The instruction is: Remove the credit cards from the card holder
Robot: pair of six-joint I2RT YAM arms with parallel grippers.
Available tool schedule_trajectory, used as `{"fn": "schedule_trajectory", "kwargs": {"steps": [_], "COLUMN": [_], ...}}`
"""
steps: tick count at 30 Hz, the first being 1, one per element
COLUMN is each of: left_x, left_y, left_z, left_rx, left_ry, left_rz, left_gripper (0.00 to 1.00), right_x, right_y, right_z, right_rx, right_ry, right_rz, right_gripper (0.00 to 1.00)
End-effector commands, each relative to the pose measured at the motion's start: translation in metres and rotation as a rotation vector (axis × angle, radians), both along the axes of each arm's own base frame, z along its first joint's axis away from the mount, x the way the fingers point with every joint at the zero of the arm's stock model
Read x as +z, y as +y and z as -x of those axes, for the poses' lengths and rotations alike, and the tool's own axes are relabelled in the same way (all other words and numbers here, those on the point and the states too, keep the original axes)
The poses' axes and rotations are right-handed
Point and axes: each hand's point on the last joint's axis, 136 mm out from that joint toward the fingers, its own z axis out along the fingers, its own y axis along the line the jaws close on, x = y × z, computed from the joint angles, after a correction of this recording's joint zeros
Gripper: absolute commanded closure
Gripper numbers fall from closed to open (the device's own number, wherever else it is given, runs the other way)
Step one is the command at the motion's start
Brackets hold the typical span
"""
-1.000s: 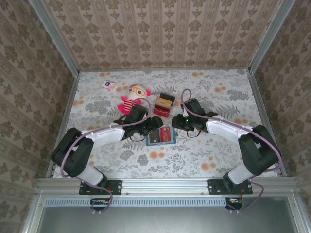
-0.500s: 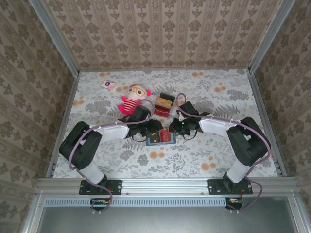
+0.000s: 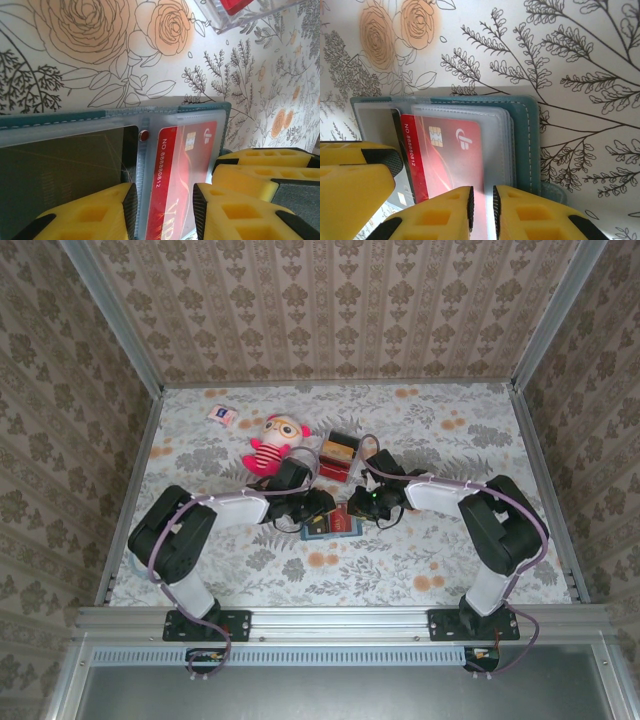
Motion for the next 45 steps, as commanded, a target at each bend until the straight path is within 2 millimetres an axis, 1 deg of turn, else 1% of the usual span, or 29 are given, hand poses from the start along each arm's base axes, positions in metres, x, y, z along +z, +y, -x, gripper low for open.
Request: {"fn": "schedule_trajectory", "kwargs": {"steps": [1,11,22,27,30,34,45], "left_x": [0.005,0.001,-0.005,-0.003,-0.002,-0.002,-0.005], "left_y": [-0.009,-0.011,-0.011,-0.01,-0.009,-0.008,0.008], "left_z": [-0.002,-0.002,0.001,0.001,0.001,0.002,0.003], "left_rx": [-0.042,-0.053,-0.069,-0.071,-0.072,-0.074,-0.053], "left_ry": [-0.01,-0.002,0.007,-0.002,-0.006,-0.013,-0.023], "left_rz": [0.02,0.022,0.009,0.011,0.01,0.005,-0.048], "left_gripper": [0.64,0.68,0.7,0.76,0.78,0.82,0.98], "right_x": [-0.01,-0.018,-0.023,-0.025,-0.026,-0.026,-0.028], "right_y": [-0.002,-0.006,-0.007,-0.008,-0.009,-0.01,-0.014], "right_z": [0.006,0.008,0.008,0.009,0.009,0.01,0.009], "right_rx": [0.014,0.017,0.027,0.026,0.025,0.026,0.017], "right_ry": [0.044,0.061,0.072,0.078,0.079,0.078,0.076], "right_rz": [0.032,0.06,0.074,0.084,0.089,0.096,0.115], "right_gripper": [0.77,0.77,0.77,0.77,0.77,0.77,0.77]}}
